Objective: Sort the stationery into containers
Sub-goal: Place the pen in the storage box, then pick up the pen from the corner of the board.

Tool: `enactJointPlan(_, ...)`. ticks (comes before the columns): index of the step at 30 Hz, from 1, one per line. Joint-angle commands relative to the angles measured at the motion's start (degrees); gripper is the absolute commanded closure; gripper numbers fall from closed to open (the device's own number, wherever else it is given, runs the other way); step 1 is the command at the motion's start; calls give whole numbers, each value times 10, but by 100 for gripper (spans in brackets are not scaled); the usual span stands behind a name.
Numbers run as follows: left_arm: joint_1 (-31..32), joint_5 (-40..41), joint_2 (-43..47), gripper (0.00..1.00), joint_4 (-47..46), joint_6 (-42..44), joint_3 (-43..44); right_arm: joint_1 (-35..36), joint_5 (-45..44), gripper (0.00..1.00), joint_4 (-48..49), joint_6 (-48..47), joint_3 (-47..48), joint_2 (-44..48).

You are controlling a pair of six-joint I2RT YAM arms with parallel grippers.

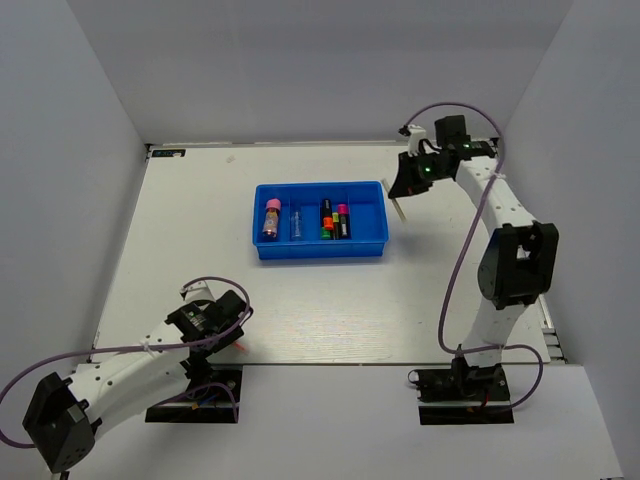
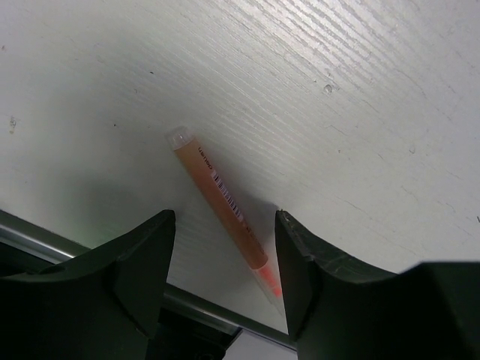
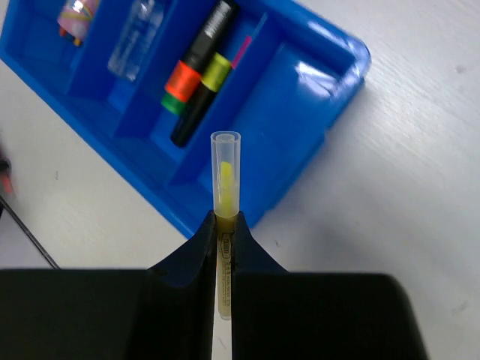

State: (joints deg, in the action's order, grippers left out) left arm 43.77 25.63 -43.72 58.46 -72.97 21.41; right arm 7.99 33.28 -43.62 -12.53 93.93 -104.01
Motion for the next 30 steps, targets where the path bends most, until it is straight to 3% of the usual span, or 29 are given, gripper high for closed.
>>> enactJointPlan(1, 1, -39, -12, 34, -5, -23, -8, 41, -8, 100, -1, 75, 53, -51)
enactJointPlan(6, 3, -46, -17, 38, -5, -29, -12, 87, -132, 100, 34, 121, 86, -98)
enactJointPlan(14, 2, -58, -21, 40, -22, -35, -23, 122, -218, 100, 84, 178, 37, -101)
enactJointPlan(15, 3, -58, -25, 47, -32, -33, -23, 127, -226, 98, 88, 179, 33, -99)
enactJointPlan(19, 3, -65, -37, 62, -37, -31, -24, 137, -237, 59, 88, 173, 29, -89)
enactJointPlan(22, 3, -73, -52, 70, -48, -31, -27, 140, -222, 47, 87, 165, 22, -79)
enactJointPlan(28, 6, -84, -69, 81, -66, -31, -30, 142, -179, 46, 100, 171, -17, -26)
enactJointPlan(30, 6, -87, -79, 87, -70, -28, -29, 141, -161, 39, 106, 168, -35, 10)
